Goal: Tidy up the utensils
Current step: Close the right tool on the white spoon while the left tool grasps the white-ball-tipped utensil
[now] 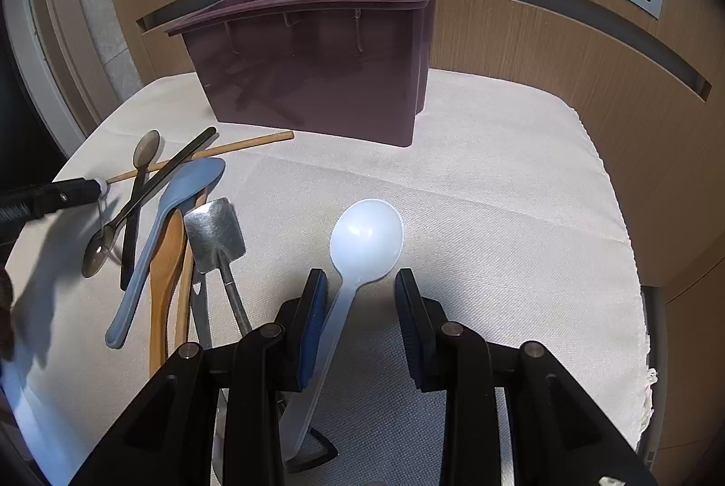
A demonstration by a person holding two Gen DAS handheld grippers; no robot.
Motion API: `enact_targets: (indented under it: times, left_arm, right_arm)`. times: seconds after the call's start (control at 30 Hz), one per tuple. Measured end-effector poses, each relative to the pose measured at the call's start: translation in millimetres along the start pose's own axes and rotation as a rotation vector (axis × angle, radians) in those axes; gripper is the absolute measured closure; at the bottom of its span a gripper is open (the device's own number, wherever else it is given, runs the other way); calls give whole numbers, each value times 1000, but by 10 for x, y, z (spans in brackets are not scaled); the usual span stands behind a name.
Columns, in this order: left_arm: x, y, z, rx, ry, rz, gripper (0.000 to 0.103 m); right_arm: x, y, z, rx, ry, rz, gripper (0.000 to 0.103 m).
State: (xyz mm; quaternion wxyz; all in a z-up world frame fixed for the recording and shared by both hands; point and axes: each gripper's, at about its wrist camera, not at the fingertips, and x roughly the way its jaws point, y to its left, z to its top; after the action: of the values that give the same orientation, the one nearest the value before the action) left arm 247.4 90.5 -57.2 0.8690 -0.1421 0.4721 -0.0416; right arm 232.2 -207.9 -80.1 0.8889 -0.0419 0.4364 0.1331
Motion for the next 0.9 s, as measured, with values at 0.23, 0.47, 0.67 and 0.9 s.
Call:
enact_targets:
  times: [0.23, 0.47, 0.67, 0.9]
  left_arm:
    - [-46, 88, -2, -172, -43, 82, 66]
    - [-187, 117, -210, -197, -63, 111, 66]
    - [103, 37, 7, -123, -53, 132, 66]
    - [388, -287, 48, 173, -63, 224, 66]
  right_arm:
    - [-30, -16, -13, 15, -6, 7, 74]
    - [-24, -31, -15, 17, -5, 22, 74]
    - [-32, -34, -18, 15, -5, 16, 74]
    - [-16, 7, -2, -3, 0, -4, 74]
